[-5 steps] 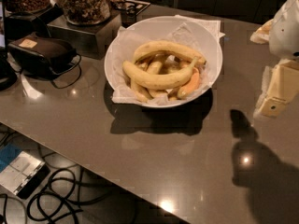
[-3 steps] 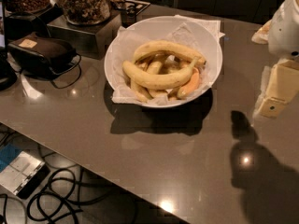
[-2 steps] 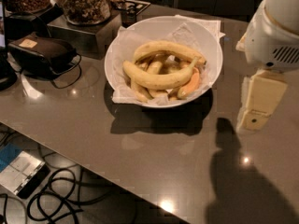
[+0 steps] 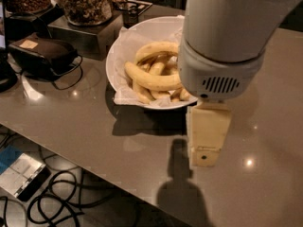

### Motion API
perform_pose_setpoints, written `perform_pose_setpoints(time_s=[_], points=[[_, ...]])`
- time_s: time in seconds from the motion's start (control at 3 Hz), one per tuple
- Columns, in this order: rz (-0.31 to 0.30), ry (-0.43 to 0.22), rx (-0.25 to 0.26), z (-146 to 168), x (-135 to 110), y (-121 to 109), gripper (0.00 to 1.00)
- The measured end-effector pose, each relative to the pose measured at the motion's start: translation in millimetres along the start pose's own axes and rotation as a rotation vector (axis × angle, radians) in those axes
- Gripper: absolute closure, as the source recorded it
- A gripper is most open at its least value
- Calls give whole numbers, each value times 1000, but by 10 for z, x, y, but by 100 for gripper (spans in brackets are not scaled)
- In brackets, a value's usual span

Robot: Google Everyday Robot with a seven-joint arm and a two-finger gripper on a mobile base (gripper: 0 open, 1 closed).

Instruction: Pick banana from white bowl

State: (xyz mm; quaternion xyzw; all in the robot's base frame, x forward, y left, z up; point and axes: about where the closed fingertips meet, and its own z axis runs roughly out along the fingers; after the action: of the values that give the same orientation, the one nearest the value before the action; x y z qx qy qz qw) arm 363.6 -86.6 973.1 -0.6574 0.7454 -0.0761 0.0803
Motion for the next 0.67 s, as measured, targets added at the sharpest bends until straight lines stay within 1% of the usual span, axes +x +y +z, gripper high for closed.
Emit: perform_pose_setpoints(time_s=[0.67], points=[[0,-3,1,-8,-14,-4,0]])
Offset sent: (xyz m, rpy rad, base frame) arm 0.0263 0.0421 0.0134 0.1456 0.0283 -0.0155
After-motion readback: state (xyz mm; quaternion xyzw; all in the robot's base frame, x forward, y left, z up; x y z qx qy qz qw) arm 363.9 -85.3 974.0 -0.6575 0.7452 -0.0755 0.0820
